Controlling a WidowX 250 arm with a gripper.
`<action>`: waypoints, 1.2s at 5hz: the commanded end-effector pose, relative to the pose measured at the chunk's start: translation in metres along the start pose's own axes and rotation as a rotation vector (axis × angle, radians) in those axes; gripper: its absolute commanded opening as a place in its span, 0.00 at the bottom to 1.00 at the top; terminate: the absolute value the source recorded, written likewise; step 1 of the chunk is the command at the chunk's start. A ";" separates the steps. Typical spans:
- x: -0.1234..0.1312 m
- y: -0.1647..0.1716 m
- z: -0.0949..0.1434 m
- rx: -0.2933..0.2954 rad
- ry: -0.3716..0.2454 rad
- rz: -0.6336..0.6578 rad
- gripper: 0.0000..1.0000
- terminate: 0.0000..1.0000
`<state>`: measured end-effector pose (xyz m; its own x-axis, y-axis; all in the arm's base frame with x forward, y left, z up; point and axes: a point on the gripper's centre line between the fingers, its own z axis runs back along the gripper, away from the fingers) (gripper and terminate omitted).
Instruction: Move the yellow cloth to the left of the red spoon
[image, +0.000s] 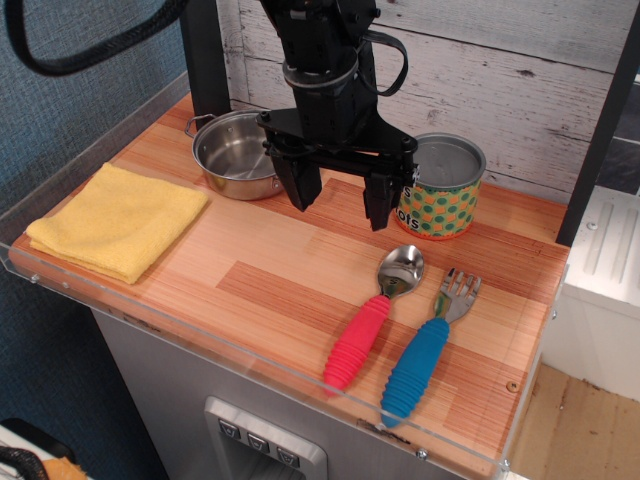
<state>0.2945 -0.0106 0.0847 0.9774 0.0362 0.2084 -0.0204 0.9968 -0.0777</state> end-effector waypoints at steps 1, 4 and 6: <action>0.000 0.000 0.000 0.000 0.000 0.000 1.00 0.00; -0.043 0.075 0.010 0.147 0.118 0.073 1.00 0.00; -0.062 0.140 0.014 0.179 0.118 0.187 0.00 0.00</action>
<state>0.2283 0.1244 0.0638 0.9746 0.2157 0.0602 -0.2195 0.9734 0.0649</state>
